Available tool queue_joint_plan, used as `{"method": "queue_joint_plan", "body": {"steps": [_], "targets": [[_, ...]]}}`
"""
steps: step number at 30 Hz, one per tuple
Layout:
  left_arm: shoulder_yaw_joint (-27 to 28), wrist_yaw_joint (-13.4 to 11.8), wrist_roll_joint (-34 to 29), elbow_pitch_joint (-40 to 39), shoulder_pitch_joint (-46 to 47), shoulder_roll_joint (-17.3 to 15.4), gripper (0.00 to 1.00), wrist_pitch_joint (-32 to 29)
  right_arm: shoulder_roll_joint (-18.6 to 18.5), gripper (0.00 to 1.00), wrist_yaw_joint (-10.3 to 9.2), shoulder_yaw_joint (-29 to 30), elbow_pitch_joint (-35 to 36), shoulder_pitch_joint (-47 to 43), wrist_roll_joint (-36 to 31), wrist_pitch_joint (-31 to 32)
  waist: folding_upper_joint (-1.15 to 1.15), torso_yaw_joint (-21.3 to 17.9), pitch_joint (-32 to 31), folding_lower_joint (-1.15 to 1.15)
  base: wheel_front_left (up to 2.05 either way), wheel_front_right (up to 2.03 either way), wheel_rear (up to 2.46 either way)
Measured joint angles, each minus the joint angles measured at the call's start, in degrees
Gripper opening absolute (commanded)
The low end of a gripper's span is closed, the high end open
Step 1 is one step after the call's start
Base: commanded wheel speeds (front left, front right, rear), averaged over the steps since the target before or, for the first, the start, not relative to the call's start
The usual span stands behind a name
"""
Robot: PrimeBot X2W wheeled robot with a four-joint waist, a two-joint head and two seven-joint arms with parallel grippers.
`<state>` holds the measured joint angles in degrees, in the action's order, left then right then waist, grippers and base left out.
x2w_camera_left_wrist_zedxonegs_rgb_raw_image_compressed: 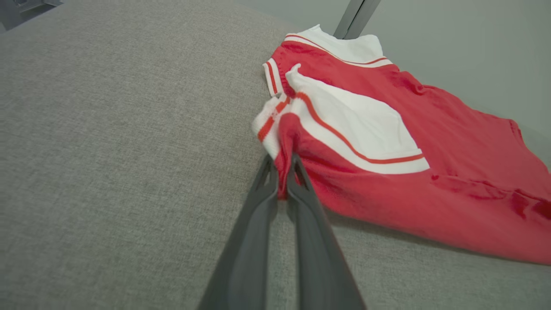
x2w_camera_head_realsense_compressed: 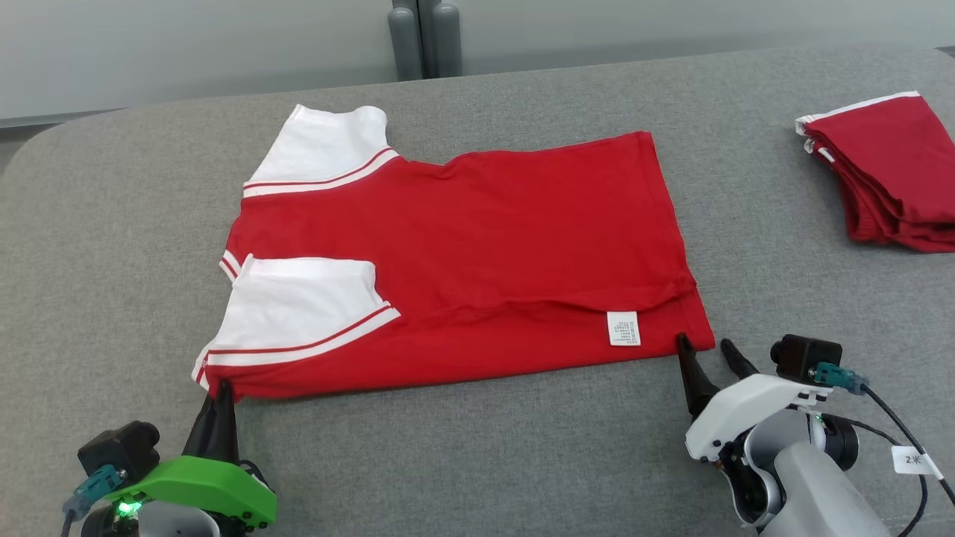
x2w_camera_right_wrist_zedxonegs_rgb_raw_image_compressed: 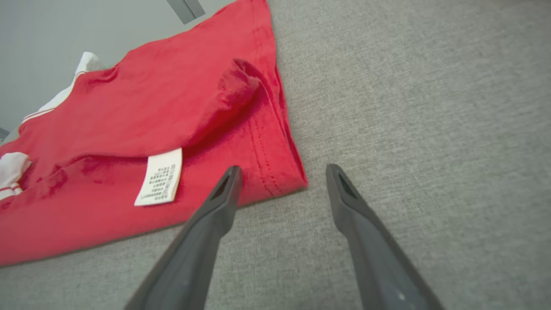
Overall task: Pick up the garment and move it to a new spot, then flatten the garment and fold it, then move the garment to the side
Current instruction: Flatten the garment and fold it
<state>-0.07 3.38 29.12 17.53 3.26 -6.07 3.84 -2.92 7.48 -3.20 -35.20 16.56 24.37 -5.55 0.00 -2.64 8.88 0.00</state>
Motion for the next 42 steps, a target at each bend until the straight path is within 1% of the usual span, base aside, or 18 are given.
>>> {"method": "queue_joint_plan", "body": {"steps": [1, 2, 3, 4, 6, 8, 9, 12, 13, 14, 18, 20, 24, 28, 32, 38, 42], "targets": [[-0.1, 0.0, 0.0, -0.3, -0.1, 0.0, 0.00, 0.0, 0.0, 1.00, 0.00, -0.2, -1.3, 0.7, 0.0, 0.5, 0.00, 0.2, -0.1, 0.00, 0.00, 0.00, 0.00], [-0.2, 0.0, 0.0, -0.5, -0.1, 0.0, 0.00, 0.0, 0.0, 0.96, 0.00, -0.5, -2.6, 1.3, -0.1, 0.9, 0.00, 0.3, -0.2, 0.00, 0.00, 0.00, 0.00], [-0.3, 0.0, -0.1, -0.7, -0.1, 0.0, 0.00, 0.1, 0.0, 0.80, 0.00, -0.6, -3.6, 1.9, -0.1, 1.2, 0.00, 0.4, -0.3, 0.00, 0.00, 0.00, 0.00], [-0.4, 0.0, -0.1, -0.9, -0.2, 0.0, 0.00, 0.2, 0.0, 0.52, 0.00, -0.9, -4.7, 2.6, -0.2, 1.5, 0.00, 0.5, -0.4, 0.00, 0.00, 0.00, 0.00], [-0.6, 0.0, -0.1, -1.3, -0.2, 0.0, 0.00, 0.3, 0.0, 0.40, 0.00, -1.3, -6.6, 3.9, 0.0, 2.0, 0.00, 0.6, -0.5, 0.00, 0.00, 0.00, 0.00], [-0.8, 0.0, -0.1, -1.6, -0.2, 0.0, 0.00, 0.3, -0.1, 0.35, 0.00, -1.8, -7.9, 4.8, 0.3, 2.2, 0.00, 0.6, -0.7, 0.00, 0.00, 0.00, 0.00], [-0.8, 0.0, -0.1, -1.7, -0.2, 0.0, 0.00, 0.3, -0.1, 0.29, 0.00, -2.0, -8.6, 5.4, 0.6, 2.4, 0.00, 0.5, -0.7, 0.00, 0.00, 0.00, 0.00], [-1.0, 0.0, -0.1, -1.7, -0.1, 0.0, 0.00, 0.5, 0.0, 0.19, 0.00, -2.6, -10.4, 6.5, 0.8, 2.4, 0.00, 0.3, -0.9, 0.00, 0.00, 0.00, 0.00], [-1.0, 0.0, -0.1, -1.7, 0.0, 0.0, 0.00, 0.7, 0.0, 0.04, 0.01, -2.6, -10.8, 6.8, 0.8, 2.4, 0.00, 0.2, -0.9, 0.00, 0.00, 0.00, 0.00], [-1.1, 0.0, -0.1, -1.7, 0.0, 0.0, 0.00, 0.8, 0.0, 0.00, 0.01, -2.6, -11.2, 7.2, 0.8, 2.2, 0.00, 0.1, -1.0, 0.00, 0.00, 0.00, 0.00], [-1.4, 0.1, -0.5, -2.7, 0.2, -0.5, 0.00, 1.3, 0.1, 0.00, 0.01, -2.4, -11.3, 7.6, 1.1, 0.9, 0.00, -0.3, -1.3, 0.00, 0.00, 0.00, 0.00], [-1.5, 0.2, -0.6, -3.8, 0.2, -0.8, 0.00, 1.5, 0.1, 0.00, 0.01, -2.0, -10.2, 7.6, 1.8, 0.5, 0.00, -0.4, -1.6, 0.00, 0.00, 0.00, 0.00], [-1.7, 0.6, -0.4, -8.7, -0.1, -1.2, 0.00, 1.4, -0.5, 0.00, 0.02, -1.5, -4.1, 6.4, 5.1, 1.2, 0.00, -0.5, -2.3, 0.00, 0.00, 0.00, 0.00], [-2.0, 0.5, -0.4, -13.7, -2.2, -1.9, 0.00, 0.0, -2.8, 0.00, 0.01, -0.5, 3.3, 2.1, 7.0, 4.3, 0.00, -0.5, -3.0, 0.00, 0.00, 0.00, 0.00], [-3.1, 0.3, -0.4, -18.7, -6.3, -2.4, 0.00, -2.5, -3.3, 0.00, 0.02, 0.8, 11.0, -3.8, 7.7, 9.1, 0.00, -0.6, -3.3, 0.00, 0.00, 0.00, 0.00], [-3.5, -1.3, 0.2, -24.3, -15.2, -2.9, 0.00, -5.8, -2.7, 0.00, 0.01, 4.2, 21.0, -13.2, 6.6, 15.1, 0.00, -0.7, -2.6, 0.00, 0.00, 0.00, 0.00], [-3.6, -1.9, 1.0, -25.2, -18.8, -2.7, 0.00, -6.9, -1.5, 0.00, 0.01, 5.8, 25.4, -17.0, 6.1, 17.6, 0.00, -0.6, -2.0, 0.00, 0.00, 0.00, 0.00]]}}
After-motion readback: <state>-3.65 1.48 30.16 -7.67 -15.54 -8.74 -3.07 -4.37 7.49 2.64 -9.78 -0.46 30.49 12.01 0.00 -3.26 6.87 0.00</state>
